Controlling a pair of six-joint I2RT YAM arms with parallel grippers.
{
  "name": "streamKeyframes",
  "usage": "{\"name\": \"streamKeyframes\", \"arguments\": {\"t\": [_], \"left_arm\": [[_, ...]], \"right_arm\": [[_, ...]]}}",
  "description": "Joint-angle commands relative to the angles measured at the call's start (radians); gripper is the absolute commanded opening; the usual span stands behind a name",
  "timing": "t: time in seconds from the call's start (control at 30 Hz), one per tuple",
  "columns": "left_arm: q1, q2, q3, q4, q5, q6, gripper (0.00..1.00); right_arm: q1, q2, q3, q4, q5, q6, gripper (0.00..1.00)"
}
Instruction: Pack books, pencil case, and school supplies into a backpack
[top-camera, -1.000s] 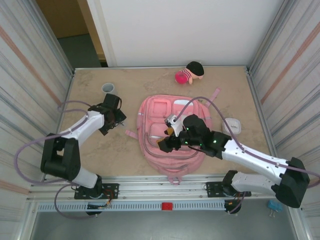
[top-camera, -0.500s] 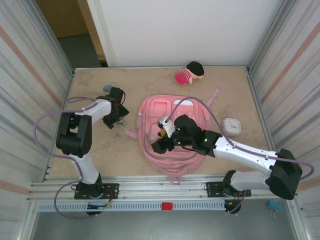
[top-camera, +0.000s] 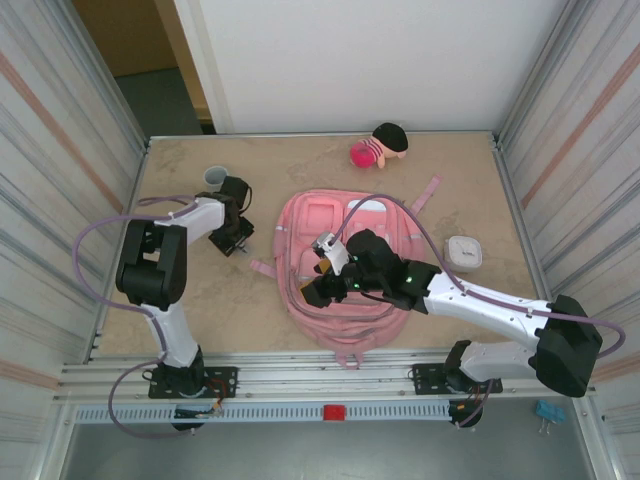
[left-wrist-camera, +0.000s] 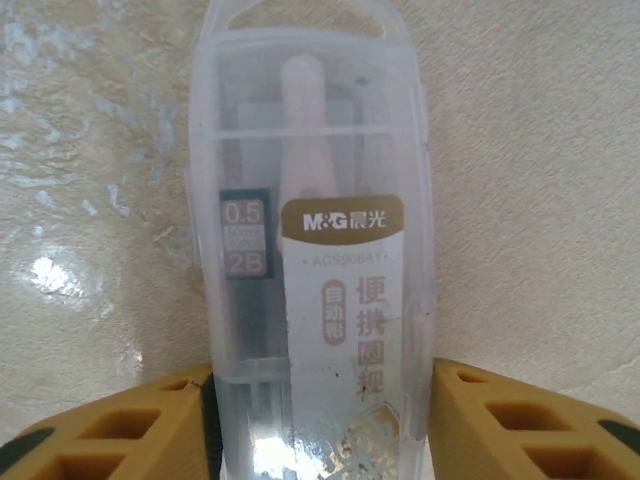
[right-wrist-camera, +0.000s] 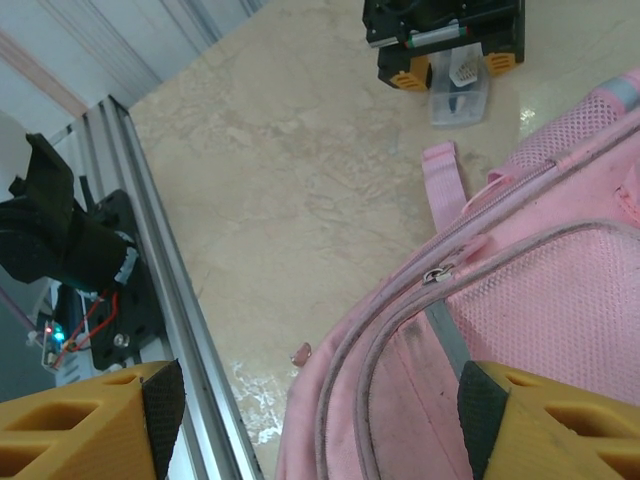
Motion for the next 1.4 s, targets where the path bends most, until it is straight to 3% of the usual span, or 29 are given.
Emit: {"name": "streamKeyframes", "arguments": {"t": [0.0,0.2,0.37,0.6,0.77,1.0,1.37], "left_arm": [[0.004,-0.092,-0.044,-0.014,0.012,-0.024,0.48],[-0.023,-0.266,-0.113,-0.027,0.033,-0.008,0.44],[-0.082,-0.457,-0.187,0.012,0.122,-0.016,0.43],[-0.217,-0.737,-0.346,0.155,0.169,-0.116,0.42],[-0.260,-0.895,-0.454,0.223,0.156,-0.199,0.42],[-0.261,-0.978,-0.530,0.284,0.240,-0.291,0.43],[-0.261,-1.048,-0.614,0.349,0.303,-0.386,0.44]], "right_arm": [[0.009,-0.014,0.000,0.046,0.002,0.004,0.73],[0.009,-0.025,-0.028,0.110,0.013,0.053,0.73],[0.009,-0.018,-0.083,0.251,0.018,0.144,0.73],[0.010,0.048,-0.088,0.307,0.193,0.376,0.71],[0.029,0.106,-0.082,0.376,0.159,0.429,0.71],[0.042,0.199,-0.080,0.536,0.105,0.506,0.70],[0.078,0.328,0.027,0.567,0.100,0.507,0.66]]}}
